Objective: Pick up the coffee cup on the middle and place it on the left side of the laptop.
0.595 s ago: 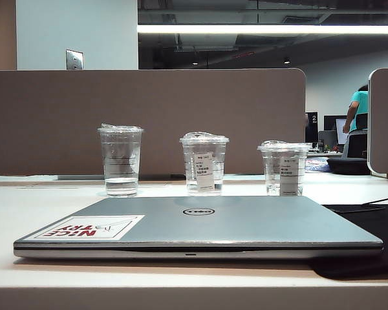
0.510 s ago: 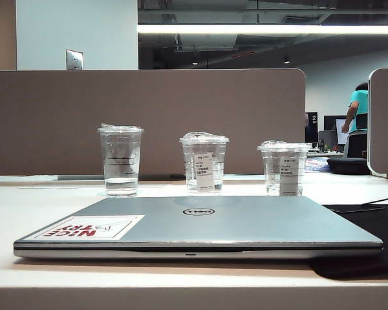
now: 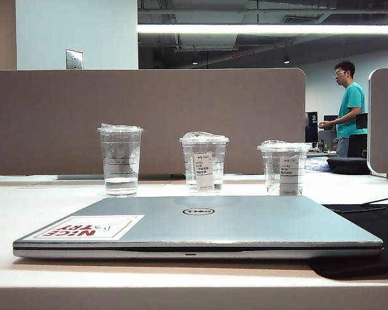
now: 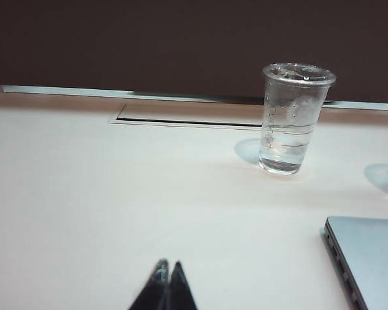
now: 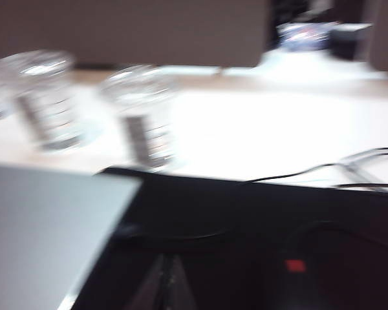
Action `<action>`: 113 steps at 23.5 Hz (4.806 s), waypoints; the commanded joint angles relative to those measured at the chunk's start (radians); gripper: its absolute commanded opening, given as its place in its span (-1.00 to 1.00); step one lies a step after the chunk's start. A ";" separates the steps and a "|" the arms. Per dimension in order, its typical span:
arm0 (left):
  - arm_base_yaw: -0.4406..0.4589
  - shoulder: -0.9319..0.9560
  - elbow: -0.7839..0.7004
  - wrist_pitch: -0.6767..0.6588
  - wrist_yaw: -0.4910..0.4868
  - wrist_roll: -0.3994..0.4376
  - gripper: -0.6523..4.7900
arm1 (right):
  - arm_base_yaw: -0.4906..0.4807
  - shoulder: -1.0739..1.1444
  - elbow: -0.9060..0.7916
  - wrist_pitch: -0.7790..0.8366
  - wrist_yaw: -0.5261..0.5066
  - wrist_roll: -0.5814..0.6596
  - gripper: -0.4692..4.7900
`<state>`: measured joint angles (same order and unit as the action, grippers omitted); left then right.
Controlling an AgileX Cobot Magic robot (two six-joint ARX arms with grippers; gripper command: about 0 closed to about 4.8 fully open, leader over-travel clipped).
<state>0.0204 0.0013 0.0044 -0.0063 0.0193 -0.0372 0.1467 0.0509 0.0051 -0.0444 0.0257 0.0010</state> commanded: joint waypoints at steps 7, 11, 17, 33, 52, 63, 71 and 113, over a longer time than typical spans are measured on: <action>-0.007 0.031 0.004 0.278 0.227 -0.123 -0.78 | 0.277 0.113 -0.004 0.018 -0.002 0.002 -0.84; -0.079 0.303 0.009 0.486 0.229 -0.088 -0.78 | 0.279 0.114 -0.004 0.018 -0.002 0.002 -0.84; -0.192 0.992 0.217 0.834 0.232 0.065 0.43 | 0.279 0.115 -0.004 0.018 -0.002 0.002 -0.84; -0.299 2.137 1.111 0.834 0.624 0.022 1.00 | 0.283 0.115 -0.004 0.018 -0.002 0.002 -0.84; -0.352 2.321 1.398 0.744 0.770 0.029 1.00 | 0.283 0.121 -0.004 0.019 -0.002 0.002 -0.84; -0.394 2.349 1.465 0.706 0.717 0.052 1.00 | 0.283 0.121 -0.004 0.018 -0.002 0.002 -0.84; -0.393 2.347 1.465 0.713 0.692 0.045 1.00 | 0.283 0.121 -0.004 0.018 -0.002 0.002 -0.84; -0.330 2.144 1.413 0.681 0.790 0.021 0.49 | 0.372 0.096 -0.004 0.018 -0.001 0.002 -0.84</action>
<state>-0.3046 2.1830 1.4429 0.6540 0.7891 -0.0471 0.4938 0.1478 0.0051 -0.0433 0.0250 0.0010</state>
